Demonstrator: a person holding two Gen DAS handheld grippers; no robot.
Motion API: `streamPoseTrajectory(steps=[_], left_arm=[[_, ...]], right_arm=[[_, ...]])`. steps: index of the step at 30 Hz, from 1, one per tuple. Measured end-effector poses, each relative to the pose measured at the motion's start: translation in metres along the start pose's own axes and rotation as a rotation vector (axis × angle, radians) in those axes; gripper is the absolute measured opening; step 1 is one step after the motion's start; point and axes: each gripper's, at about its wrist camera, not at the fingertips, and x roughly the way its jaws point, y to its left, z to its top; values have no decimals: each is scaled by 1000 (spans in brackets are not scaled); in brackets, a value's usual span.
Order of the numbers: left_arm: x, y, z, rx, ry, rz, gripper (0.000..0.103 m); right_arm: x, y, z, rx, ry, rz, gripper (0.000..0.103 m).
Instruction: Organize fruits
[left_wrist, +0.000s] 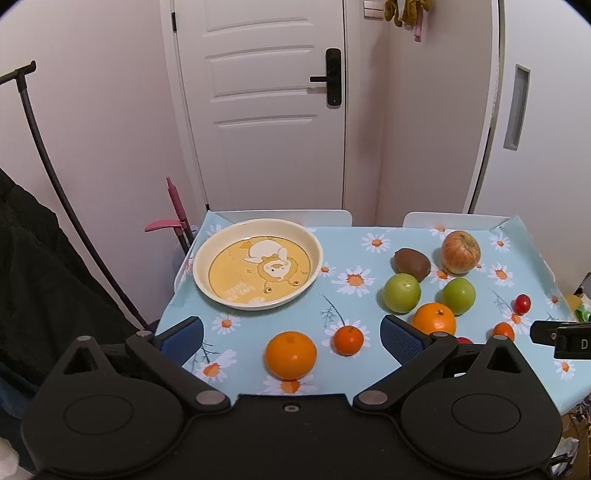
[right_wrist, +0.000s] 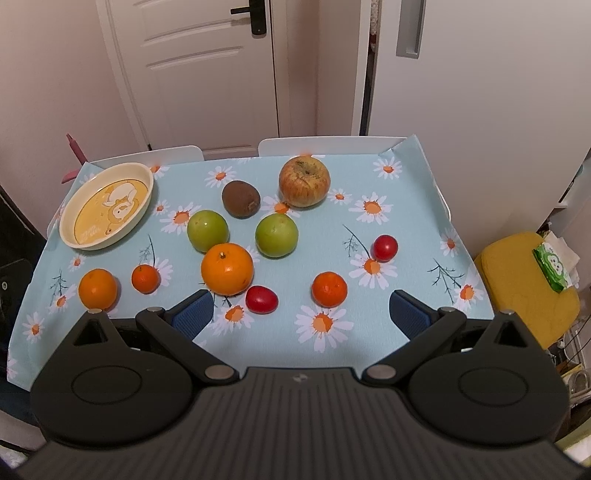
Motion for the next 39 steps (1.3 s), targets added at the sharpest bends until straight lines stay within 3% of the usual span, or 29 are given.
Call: streamPoseTrajectory(steps=[9,16,28,32,39], left_arm=[[17,21,1,10,-32,-41,103],[61,23,-20,76,6,-86,103],[129,16,-55,63,68,-42,101],[142,15,-60,29,81,-24,90],[151,12,-62,-8,75,-16,82]], right_arm=[[12,5,-7,34,-25,68,103],[45,21,-13,-38,-55,118,103],[117,38,-20,-125,-39,194,103],[131,41,-19,-144,-38,219,103],[145,45,-16,-168,-40,247,103]])
